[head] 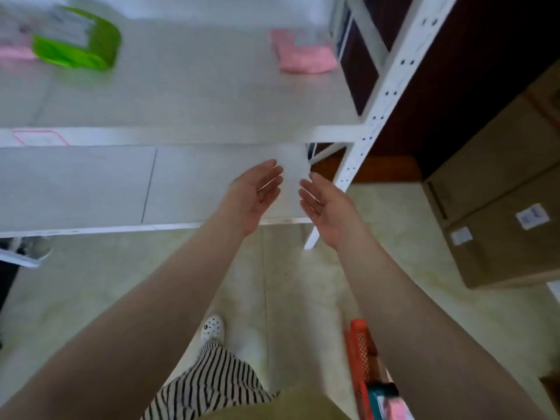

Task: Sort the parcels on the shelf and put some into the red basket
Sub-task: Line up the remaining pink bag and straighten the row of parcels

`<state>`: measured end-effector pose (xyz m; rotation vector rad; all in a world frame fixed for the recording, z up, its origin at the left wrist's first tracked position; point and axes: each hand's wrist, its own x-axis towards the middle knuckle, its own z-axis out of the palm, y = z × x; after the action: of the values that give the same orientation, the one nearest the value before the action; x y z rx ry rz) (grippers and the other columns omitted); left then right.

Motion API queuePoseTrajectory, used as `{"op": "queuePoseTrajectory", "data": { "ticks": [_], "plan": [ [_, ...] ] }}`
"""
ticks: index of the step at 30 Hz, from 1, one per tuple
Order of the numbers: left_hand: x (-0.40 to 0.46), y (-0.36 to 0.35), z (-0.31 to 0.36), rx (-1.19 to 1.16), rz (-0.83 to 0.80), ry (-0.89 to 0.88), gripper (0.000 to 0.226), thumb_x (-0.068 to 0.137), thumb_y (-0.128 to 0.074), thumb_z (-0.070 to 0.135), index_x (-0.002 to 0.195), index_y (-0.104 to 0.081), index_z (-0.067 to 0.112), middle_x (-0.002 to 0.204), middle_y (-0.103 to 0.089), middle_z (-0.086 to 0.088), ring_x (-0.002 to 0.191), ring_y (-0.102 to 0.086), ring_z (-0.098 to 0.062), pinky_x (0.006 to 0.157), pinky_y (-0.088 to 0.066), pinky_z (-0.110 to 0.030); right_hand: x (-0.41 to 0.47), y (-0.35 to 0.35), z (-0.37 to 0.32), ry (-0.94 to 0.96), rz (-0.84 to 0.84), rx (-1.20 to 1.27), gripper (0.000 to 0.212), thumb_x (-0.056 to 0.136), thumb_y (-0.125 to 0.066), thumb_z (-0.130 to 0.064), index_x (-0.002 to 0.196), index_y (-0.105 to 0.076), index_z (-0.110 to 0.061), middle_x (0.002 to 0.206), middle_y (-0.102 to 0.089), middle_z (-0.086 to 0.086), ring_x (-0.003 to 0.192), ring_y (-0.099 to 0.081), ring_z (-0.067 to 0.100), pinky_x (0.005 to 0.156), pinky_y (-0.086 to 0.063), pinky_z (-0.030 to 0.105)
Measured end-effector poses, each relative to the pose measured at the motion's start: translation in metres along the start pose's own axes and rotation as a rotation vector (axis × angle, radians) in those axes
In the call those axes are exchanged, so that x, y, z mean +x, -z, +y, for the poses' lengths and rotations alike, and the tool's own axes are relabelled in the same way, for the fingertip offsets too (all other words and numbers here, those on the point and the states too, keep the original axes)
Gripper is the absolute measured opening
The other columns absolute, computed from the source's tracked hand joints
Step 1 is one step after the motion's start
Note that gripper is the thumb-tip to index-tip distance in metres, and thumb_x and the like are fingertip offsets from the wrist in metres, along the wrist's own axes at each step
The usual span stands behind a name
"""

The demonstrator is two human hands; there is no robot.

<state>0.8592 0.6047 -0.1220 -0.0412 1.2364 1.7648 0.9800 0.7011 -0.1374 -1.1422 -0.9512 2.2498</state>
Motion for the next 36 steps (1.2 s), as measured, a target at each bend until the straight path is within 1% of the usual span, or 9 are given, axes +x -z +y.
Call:
{"op": "queuePoseTrajectory", "data": {
  "ticks": [3,13,17,21,24,26,28,31,36],
  "plan": [
    [0.022,0.022,0.068,0.004,-0.025,-0.050,0.015,0.092,-0.062,0.018,0.105,-0.067,0.015,0.096,-0.072,0.001,0.084,-0.067,-0.010,0.079,-0.054,-0.021,0.028,-0.072,-0.012,0.033,-0.011,0.047,0.033,0.092,-0.066,-0.024,0.123,-0.062,-0.011,0.106,-0.072,0.002,0.099,-0.068,0.016,0.087,-0.054,0.027],
    [0.100,0.027,0.212,0.067,-0.038,0.016,0.003,0.089,-0.066,0.026,0.089,-0.067,0.023,0.095,-0.066,0.002,0.084,-0.062,-0.010,0.081,-0.050,-0.021,0.101,-0.210,-0.067,0.114,0.108,0.109,0.013,0.091,-0.068,-0.027,0.101,-0.068,-0.018,0.102,-0.069,0.002,0.093,-0.064,0.014,0.091,-0.052,0.026],
    [0.127,0.013,0.226,0.073,-0.041,0.062,0.008,0.085,-0.071,0.027,0.084,-0.065,0.022,0.105,-0.064,-0.003,0.095,-0.060,-0.015,0.089,-0.047,-0.026,0.122,-0.223,-0.084,0.120,0.162,0.076,0.014,0.087,-0.073,-0.026,0.096,-0.069,-0.017,0.099,-0.069,0.004,0.085,-0.064,0.015,0.088,-0.053,0.026],
    [0.156,-0.003,0.232,0.103,-0.038,0.071,0.012,0.084,-0.073,0.027,0.084,-0.064,0.021,0.095,-0.060,-0.002,0.082,-0.057,-0.014,0.090,-0.046,-0.026,0.144,-0.225,-0.107,0.190,0.233,0.041,0.033,0.085,-0.076,-0.027,0.113,-0.067,-0.011,0.100,-0.069,0.004,0.083,-0.064,0.014,0.074,-0.055,0.024],
    [0.181,-0.023,0.236,0.152,-0.057,0.077,0.017,0.083,-0.074,0.028,0.091,-0.064,0.017,0.084,-0.052,0.000,0.071,-0.050,-0.014,0.080,-0.045,-0.026,0.166,-0.220,-0.140,0.281,0.409,0.056,0.036,0.085,-0.076,-0.024,0.117,-0.067,-0.010,0.105,-0.069,0.003,0.086,-0.063,0.012,0.071,-0.052,0.022],
    [0.199,-0.037,0.236,0.207,-0.061,0.088,0.027,0.083,-0.073,0.029,0.101,-0.060,0.013,0.086,-0.049,-0.002,0.079,-0.049,-0.017,0.086,-0.045,-0.029,0.182,-0.209,-0.162,0.330,0.505,-0.016,0.039,0.088,-0.072,-0.027,0.122,-0.065,-0.010,0.099,-0.068,0.000,0.080,-0.062,0.010,0.062,-0.048,0.020],
    [0.214,-0.048,0.233,0.252,-0.061,0.121,0.036,0.084,-0.072,0.032,0.106,-0.055,0.009,0.097,-0.048,-0.004,0.097,-0.049,-0.023,0.095,-0.044,-0.036,0.197,-0.194,-0.173,0.363,0.548,-0.104,0.055,0.089,-0.069,-0.036,0.134,-0.055,-0.008,0.103,-0.065,0.003,0.087,-0.064,0.016,0.068,-0.049,0.024],
    [0.233,-0.062,0.229,0.315,-0.065,0.180,0.057,0.085,-0.070,0.036,0.127,-0.049,0.004,0.119,-0.044,-0.009,0.116,-0.048,-0.030,0.100,-0.045,-0.044,0.219,-0.173,-0.182,0.313,0.635,-0.173,0.074,0.082,-0.073,-0.046,0.141,-0.046,-0.011,0.136,-0.058,0.011,0.122,-0.058,0.029,0.090,-0.048,0.035],
    [0.258,-0.084,0.224,0.308,-0.058,0.208,0.068,0.085,-0.069,0.040,0.139,-0.043,0.008,0.133,-0.041,-0.012,0.116,-0.046,-0.029,0.091,-0.048,-0.046,0.245,-0.160,-0.193,0.245,0.669,-0.186,0.072,0.081,-0.076,-0.041,0.141,-0.048,-0.012,0.137,-0.056,0.009,0.113,-0.059,0.026,0.086,-0.049,0.032]
  ]
}}
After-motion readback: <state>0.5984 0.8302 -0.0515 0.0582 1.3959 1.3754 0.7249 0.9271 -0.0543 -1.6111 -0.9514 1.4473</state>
